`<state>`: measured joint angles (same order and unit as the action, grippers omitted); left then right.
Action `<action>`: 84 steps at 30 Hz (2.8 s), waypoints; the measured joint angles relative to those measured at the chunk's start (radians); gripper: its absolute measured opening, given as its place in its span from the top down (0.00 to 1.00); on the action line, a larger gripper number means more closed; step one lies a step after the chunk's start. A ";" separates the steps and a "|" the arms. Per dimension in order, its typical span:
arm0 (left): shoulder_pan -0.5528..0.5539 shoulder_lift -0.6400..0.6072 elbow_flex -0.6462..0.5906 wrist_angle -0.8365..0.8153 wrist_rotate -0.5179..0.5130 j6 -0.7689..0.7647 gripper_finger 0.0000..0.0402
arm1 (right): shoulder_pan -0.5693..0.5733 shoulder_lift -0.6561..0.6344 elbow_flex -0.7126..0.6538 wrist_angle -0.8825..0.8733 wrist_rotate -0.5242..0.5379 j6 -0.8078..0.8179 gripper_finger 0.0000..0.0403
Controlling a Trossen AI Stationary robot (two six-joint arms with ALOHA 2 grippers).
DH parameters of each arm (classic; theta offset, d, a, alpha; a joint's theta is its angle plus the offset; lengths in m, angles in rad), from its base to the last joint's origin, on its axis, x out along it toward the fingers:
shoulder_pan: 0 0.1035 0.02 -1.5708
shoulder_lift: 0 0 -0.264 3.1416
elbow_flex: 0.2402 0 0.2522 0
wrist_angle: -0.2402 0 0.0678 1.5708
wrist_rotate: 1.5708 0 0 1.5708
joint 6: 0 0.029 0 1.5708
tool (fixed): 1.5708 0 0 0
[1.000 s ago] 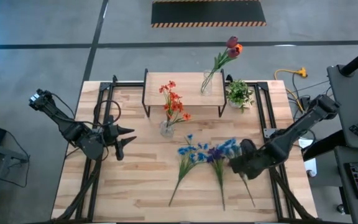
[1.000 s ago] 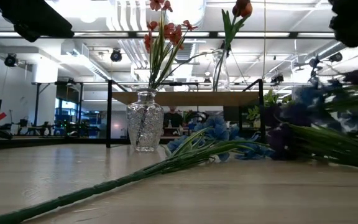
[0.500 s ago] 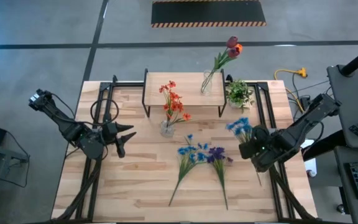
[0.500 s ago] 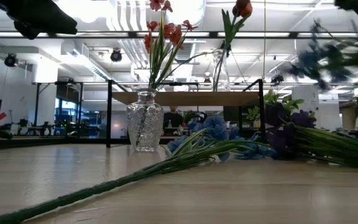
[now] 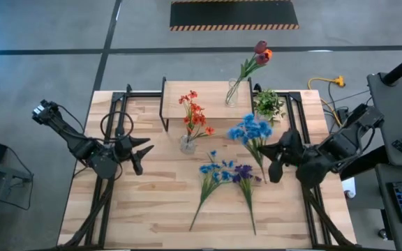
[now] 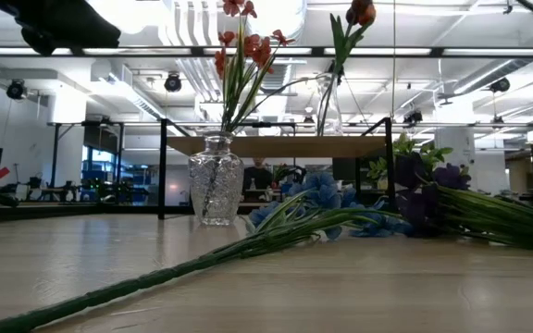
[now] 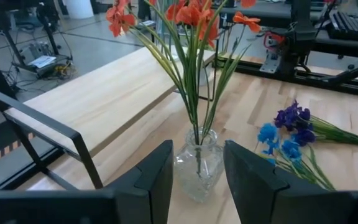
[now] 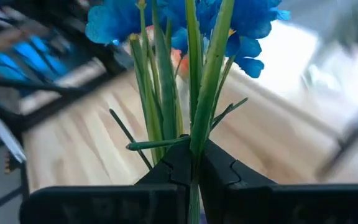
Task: Pick and place flowers into a vace then onto a shelf
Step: Put the right blue flowers into the transparent vase
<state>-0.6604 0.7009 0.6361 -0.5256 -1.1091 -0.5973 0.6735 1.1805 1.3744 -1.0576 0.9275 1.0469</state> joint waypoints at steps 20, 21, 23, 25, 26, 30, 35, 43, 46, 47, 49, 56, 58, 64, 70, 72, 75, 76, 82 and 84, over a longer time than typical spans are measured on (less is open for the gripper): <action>0.000 0.078 0.000 0.078 0.005 0.000 0.69 | -0.166 0.146 0.001 0.806 0.013 -0.908 0.98; 0.000 0.081 0.000 0.078 0.005 0.000 0.69 | -0.177 0.162 0.001 0.839 -0.004 -0.926 0.98; 0.000 0.085 0.000 0.078 0.005 0.000 0.69 | -0.198 0.198 0.001 0.917 -0.028 -0.964 0.98; 0.000 0.088 0.000 0.078 0.005 -0.001 0.69 | -0.219 0.234 0.001 1.005 -0.060 -1.012 0.98; 0.000 0.089 0.000 0.078 0.005 -0.001 0.69 | -0.230 0.253 0.000 1.048 -0.079 -1.038 0.98; 0.000 0.089 -0.001 0.072 0.005 0.000 0.69 | -0.269 0.320 0.000 1.210 -0.147 -1.119 0.98; 0.000 0.086 -0.001 0.063 0.005 0.001 0.69 | -0.317 0.391 0.000 1.344 -0.204 -1.164 0.98; 0.000 0.084 -0.004 0.028 0.005 0.008 0.69 | -0.377 0.511 0.000 1.506 -0.252 -1.176 0.98; 0.000 0.077 -0.004 0.005 0.004 0.007 0.69 | -0.393 0.554 0.000 1.569 -0.253 -1.185 0.98; 0.000 0.075 -0.004 0.005 0.004 0.007 0.69 | -0.400 0.567 0.000 1.580 -0.253 -1.185 0.98; 0.000 0.066 -0.004 -0.002 0.005 0.007 0.69 | -0.412 0.586 0.000 1.587 -0.249 -1.182 0.98; 0.000 0.035 -0.004 -0.042 0.004 0.006 0.69 | -0.439 0.629 0.000 1.600 -0.203 -1.179 0.98; 0.000 0.031 -0.004 -0.042 0.004 0.006 0.69 | -0.448 0.635 0.000 1.598 -0.190 -1.185 0.98; 0.000 0.028 -0.005 -0.043 0.004 0.007 0.69 | -0.475 0.636 0.000 1.598 -0.187 -1.185 0.98; 0.000 0.031 -0.005 -0.044 0.004 0.007 0.69 | -0.499 0.642 -0.002 1.596 -0.191 -1.178 0.98; 0.000 0.031 -0.005 -0.044 0.004 0.007 0.69 | -0.501 0.653 -0.003 1.595 -0.192 -1.178 0.98; 0.000 0.031 -0.005 -0.044 0.001 0.007 0.69 | -0.503 0.674 -0.004 1.596 -0.197 -1.175 0.98; 0.000 0.031 -0.005 -0.044 0.001 0.007 0.69 | -0.503 0.680 -0.004 1.596 -0.197 -1.170 0.98; 0.000 0.031 -0.005 -0.044 0.001 0.007 0.69 | -0.510 0.685 -0.004 1.589 -0.196 -1.161 0.98; 0.000 0.031 -0.005 -0.044 0.001 0.007 0.69 | -0.513 0.684 -0.006 1.587 -0.196 -1.177 0.98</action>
<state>-0.6605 0.7322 0.6315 -0.5694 -1.1084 -0.5907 0.1603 1.8648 1.3689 0.5297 0.7319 -0.1297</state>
